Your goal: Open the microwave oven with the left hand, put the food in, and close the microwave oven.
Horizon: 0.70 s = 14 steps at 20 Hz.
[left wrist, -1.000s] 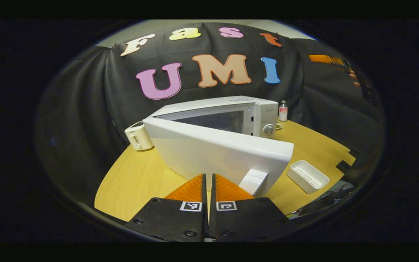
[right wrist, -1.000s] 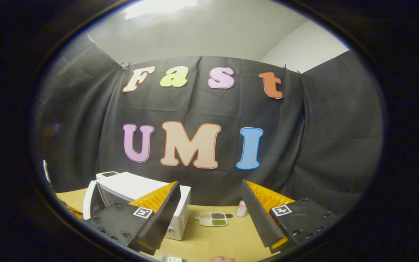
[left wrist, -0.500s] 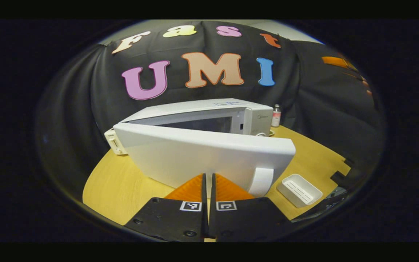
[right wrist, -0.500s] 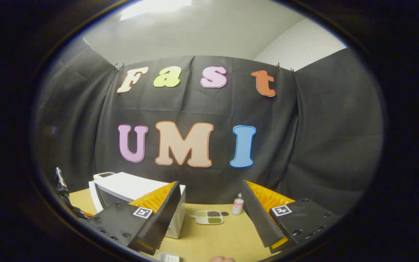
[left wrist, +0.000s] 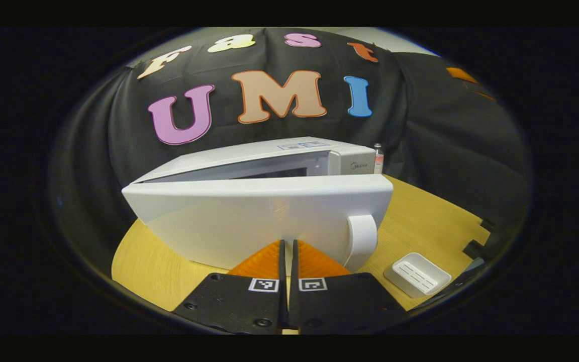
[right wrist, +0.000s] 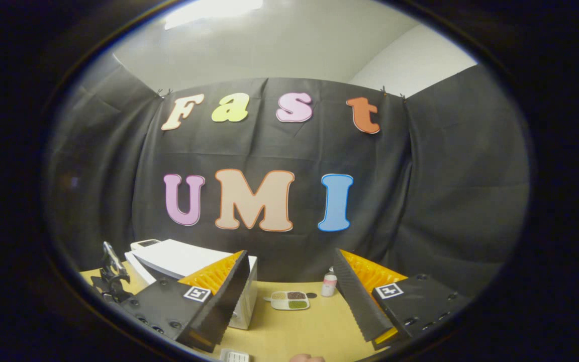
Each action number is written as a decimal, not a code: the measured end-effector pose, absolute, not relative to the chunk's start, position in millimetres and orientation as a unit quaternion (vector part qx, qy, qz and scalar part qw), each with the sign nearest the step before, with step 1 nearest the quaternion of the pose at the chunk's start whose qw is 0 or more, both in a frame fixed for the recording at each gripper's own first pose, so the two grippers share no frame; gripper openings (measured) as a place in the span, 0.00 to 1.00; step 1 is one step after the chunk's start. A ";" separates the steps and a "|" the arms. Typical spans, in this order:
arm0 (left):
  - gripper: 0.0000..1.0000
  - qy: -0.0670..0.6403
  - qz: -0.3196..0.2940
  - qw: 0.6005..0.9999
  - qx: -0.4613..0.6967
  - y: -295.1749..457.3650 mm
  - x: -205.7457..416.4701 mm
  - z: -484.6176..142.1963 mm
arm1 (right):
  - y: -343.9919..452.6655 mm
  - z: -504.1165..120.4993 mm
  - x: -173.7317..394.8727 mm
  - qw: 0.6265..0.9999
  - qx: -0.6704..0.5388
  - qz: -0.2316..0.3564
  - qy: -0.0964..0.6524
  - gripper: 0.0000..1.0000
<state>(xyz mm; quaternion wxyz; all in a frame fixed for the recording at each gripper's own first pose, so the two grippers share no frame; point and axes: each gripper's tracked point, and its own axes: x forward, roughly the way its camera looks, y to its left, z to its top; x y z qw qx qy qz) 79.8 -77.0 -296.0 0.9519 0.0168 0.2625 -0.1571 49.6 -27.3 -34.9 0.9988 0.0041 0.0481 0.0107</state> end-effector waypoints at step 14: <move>0.02 0.243 -0.163 0.956 0.017 -117.1 137.9 -297.3 | -40.1 -40.8 43.7 0.998 0.000 0.011 0.060 0.96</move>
